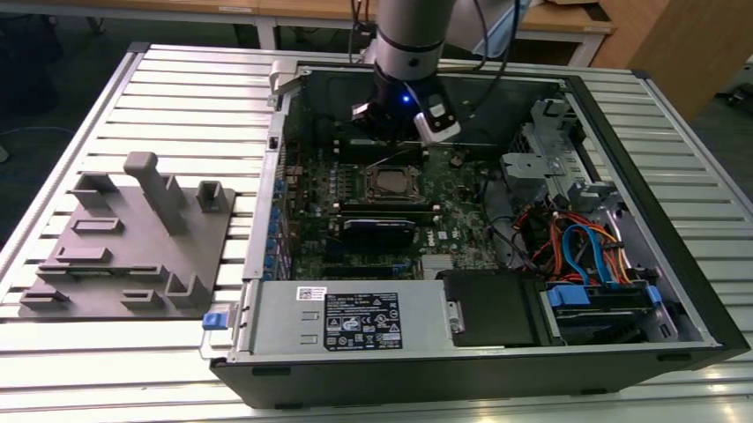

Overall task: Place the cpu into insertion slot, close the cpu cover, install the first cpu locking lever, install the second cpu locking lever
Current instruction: 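Install the first cpu locking lever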

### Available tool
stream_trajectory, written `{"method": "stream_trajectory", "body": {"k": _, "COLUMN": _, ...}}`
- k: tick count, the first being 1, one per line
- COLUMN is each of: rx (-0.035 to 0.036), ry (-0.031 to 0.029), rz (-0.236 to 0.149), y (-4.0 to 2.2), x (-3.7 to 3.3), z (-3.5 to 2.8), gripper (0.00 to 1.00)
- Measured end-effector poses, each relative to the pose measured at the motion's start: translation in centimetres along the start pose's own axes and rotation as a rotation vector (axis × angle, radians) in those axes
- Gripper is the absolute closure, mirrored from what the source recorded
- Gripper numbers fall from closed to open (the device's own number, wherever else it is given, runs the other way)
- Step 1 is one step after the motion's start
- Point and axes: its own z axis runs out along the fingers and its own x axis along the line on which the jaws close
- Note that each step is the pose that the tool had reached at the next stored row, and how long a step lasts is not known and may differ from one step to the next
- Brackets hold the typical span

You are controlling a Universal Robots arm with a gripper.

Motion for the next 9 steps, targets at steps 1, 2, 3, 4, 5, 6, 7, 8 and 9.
{"method": "stream_trajectory", "body": {"k": 1, "rx": 0.0002, "ry": 0.0, "rz": 0.0, "y": 0.0, "x": -0.07, "z": 0.01, "gripper": 0.89}}
{"method": "stream_trajectory", "body": {"k": 2, "rx": 0.0005, "ry": 0.0, "rz": 0.0, "y": 0.0, "x": -0.16, "z": 0.03, "gripper": 0.89}}
{"method": "stream_trajectory", "body": {"k": 3, "rx": 0.0006, "ry": 0.0001, "rz": 0.0, "y": -0.01, "x": -0.25, "z": 0.05, "gripper": 0.89}}
{"method": "stream_trajectory", "body": {"k": 4, "rx": 0.0008, "ry": 0.0001, "rz": 0.0, "y": -0.01, "x": -0.32, "z": 0.07, "gripper": 0.89}}
{"method": "stream_trajectory", "body": {"k": 5, "rx": 0.001, "ry": 0.0002, "rz": 0.0, "y": -0.01, "x": -0.38, "z": 0.1, "gripper": 0.89}}
{"method": "stream_trajectory", "body": {"k": 6, "rx": 0.001, "ry": 0.0001, "rz": 0.0, "y": -0.02, "x": -0.43, "z": 0.12, "gripper": 0.89}}
{"method": "stream_trajectory", "body": {"k": 7, "rx": 0.001, "ry": 0.0001, "rz": 0.0, "y": -0.02, "x": -0.48, "z": 0.16, "gripper": 0.89}}
{"method": "stream_trajectory", "body": {"k": 8, "rx": 0.001, "ry": 0.0001, "rz": 0.0, "y": -0.03, "x": -0.52, "z": 0.19, "gripper": 0.89}}
{"method": "stream_trajectory", "body": {"k": 9, "rx": 0.001, "ry": 0.0001, "rz": 0.0, "y": -0.03, "x": -0.56, "z": 0.22, "gripper": 0.89}}
